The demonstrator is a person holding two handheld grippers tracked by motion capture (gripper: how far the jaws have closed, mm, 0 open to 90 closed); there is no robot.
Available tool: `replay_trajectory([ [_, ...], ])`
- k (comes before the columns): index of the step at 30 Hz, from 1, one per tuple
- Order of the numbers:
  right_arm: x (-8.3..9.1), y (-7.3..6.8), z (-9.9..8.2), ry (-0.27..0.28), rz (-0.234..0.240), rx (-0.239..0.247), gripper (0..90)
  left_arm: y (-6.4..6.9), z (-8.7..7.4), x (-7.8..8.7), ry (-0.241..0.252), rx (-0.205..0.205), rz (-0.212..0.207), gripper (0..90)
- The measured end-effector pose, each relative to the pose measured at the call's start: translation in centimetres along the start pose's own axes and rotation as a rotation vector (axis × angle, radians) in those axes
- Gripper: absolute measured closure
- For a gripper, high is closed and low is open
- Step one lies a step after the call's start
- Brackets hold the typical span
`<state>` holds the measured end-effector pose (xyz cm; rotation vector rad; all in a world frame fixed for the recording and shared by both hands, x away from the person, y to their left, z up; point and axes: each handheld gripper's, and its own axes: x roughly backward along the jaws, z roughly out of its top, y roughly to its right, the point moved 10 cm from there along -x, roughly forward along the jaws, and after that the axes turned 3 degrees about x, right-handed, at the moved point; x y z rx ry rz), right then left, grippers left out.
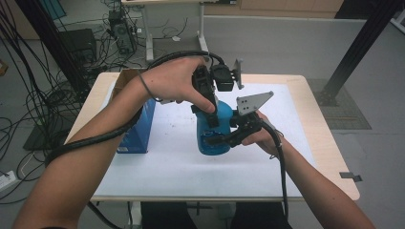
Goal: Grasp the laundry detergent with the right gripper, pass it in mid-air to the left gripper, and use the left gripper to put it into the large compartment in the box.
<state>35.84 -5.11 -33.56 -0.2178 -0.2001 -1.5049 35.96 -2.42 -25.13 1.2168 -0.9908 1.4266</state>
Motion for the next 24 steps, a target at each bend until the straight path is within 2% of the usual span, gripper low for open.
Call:
replay_trajectory([
  [24, 0.06, 0.12, -0.07, 0.001, -0.003, 0.002, 43.6, -0.04, 0.13, 0.02, -0.002, -0.001, 0.014, 37.4],
])
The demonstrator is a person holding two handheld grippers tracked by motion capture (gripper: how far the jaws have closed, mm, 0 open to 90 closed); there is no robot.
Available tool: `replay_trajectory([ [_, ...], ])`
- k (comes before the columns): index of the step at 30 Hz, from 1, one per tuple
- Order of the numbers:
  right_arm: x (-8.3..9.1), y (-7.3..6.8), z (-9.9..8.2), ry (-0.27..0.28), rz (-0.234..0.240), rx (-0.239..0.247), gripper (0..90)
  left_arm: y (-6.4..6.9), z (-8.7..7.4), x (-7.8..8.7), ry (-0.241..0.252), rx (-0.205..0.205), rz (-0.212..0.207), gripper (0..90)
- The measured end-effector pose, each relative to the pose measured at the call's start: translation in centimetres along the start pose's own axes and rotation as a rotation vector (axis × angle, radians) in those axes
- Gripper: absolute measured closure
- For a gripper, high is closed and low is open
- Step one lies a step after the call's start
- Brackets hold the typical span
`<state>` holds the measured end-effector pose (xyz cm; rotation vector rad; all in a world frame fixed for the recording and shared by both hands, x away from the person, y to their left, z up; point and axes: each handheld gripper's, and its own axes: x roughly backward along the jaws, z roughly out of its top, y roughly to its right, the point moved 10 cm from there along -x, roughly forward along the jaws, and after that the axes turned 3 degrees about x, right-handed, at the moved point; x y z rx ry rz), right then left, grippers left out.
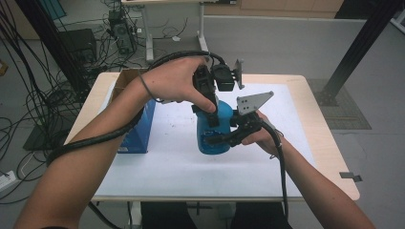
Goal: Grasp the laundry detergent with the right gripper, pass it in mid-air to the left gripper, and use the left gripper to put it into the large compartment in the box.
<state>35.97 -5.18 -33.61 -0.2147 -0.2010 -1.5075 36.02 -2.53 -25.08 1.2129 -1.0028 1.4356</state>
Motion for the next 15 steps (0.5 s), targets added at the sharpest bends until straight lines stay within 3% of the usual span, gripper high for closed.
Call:
replay_trajectory([
  [15, 0.25, 0.18, 0.35, 0.032, -0.015, -0.01, 39.3, -0.12, 0.17, 0.28, -0.002, 0.0, 0.021, 37.5],
])
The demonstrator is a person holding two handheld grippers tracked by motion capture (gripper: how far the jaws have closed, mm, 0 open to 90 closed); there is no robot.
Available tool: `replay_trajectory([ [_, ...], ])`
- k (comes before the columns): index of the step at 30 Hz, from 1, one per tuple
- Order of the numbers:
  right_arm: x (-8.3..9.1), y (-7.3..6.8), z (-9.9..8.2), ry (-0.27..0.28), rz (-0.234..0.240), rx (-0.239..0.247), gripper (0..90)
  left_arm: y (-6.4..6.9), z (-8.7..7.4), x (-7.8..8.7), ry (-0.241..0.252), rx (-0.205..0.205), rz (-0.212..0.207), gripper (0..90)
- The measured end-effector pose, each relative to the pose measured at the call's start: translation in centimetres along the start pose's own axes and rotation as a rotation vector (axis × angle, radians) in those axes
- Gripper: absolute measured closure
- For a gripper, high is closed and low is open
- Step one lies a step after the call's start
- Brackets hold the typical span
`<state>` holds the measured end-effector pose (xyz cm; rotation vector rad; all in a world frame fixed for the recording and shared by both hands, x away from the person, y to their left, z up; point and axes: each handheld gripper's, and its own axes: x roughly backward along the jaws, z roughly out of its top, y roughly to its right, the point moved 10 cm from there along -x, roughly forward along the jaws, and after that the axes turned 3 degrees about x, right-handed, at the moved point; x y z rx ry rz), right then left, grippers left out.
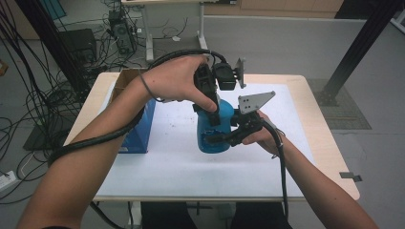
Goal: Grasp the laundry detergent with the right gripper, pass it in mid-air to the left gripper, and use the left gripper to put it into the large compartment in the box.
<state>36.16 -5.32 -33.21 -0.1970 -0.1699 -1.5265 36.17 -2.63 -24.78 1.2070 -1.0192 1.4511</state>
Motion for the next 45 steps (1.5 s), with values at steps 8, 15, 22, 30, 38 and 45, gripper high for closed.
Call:
replay_trajectory([
  [8, 0.2, 0.3, 0.0, 0.009, -0.027, -0.02, 29.5, -0.3, -0.5, -0.2, -0.021, 0.007, 0.006, 37.5],
  [15, -0.3, 0.0, -0.1, 0.005, -0.012, -0.037, 13.0, -0.3, -0.6, -0.1, -0.02, 0.011, 0.002, 37.5],
  [22, -0.4, 0.3, -0.1, -0.003, -0.062, -0.012, 4.8, -0.6, -0.5, 0.2, -0.004, 0.024, 0.009, 37.5],
  [30, 0.4, 0.8, -0.4, -0.043, -0.105, -0.013, 4.1, -0.8, -0.8, 0.1, -0.009, 0.033, 0.007, 37.5],
  [38, 1.9, 1.7, -1.7, -0.139, -0.161, -0.038, 4.1, -1.6, -1.5, 0.6, 0.006, 0.063, 0.028, 37.5],
  [45, 3.2, 2.8, -3.7, -0.255, -0.229, -0.098, 4.9, -2.2, -2.4, 0.8, 0.012, 0.104, 0.039, 37.5],
])
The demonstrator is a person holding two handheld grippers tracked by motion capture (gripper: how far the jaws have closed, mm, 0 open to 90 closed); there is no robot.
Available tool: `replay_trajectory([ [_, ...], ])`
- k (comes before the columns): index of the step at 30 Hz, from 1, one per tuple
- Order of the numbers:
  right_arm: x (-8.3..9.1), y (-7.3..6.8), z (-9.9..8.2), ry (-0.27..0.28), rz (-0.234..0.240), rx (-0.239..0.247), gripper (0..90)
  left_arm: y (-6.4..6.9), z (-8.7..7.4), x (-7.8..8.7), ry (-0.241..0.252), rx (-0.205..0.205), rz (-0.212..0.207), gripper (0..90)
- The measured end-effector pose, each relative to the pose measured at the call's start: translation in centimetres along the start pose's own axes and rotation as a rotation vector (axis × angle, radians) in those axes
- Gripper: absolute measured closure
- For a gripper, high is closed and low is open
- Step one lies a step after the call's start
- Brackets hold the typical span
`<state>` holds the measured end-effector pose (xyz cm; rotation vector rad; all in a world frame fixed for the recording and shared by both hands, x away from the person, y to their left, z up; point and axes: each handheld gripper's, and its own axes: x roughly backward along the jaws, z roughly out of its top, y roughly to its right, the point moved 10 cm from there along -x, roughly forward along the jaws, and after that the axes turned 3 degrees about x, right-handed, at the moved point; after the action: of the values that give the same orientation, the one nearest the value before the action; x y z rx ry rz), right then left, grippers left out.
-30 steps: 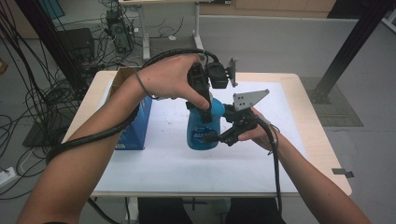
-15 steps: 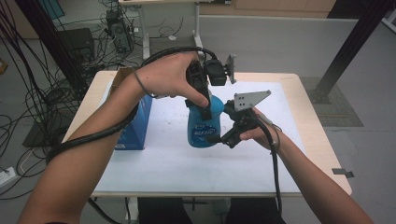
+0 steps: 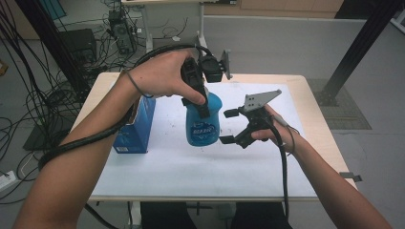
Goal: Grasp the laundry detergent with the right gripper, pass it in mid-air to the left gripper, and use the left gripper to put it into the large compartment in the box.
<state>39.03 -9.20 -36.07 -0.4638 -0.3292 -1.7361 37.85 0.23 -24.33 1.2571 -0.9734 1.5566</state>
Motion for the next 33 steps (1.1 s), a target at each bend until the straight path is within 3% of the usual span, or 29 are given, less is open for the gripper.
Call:
replay_trajectory([
  [7, 0.4, 1.6, -2.3, -0.093, -0.058, -0.06, 6.5, -0.8, -0.8, 0.2, -0.002, 0.052, 0.025, 37.5],
  [14, 0.9, 2.8, -4.1, -0.152, -0.101, -0.113, 7.0, -1.7, -1.2, 0.7, 0.022, 0.124, 0.054, 37.5],
  [33, 2.9, 4.8, -7.6, -0.397, -0.193, -0.216, 7.2, -5.3, -3.8, 4.7, 0.069, 0.418, 0.161, 37.4],
])
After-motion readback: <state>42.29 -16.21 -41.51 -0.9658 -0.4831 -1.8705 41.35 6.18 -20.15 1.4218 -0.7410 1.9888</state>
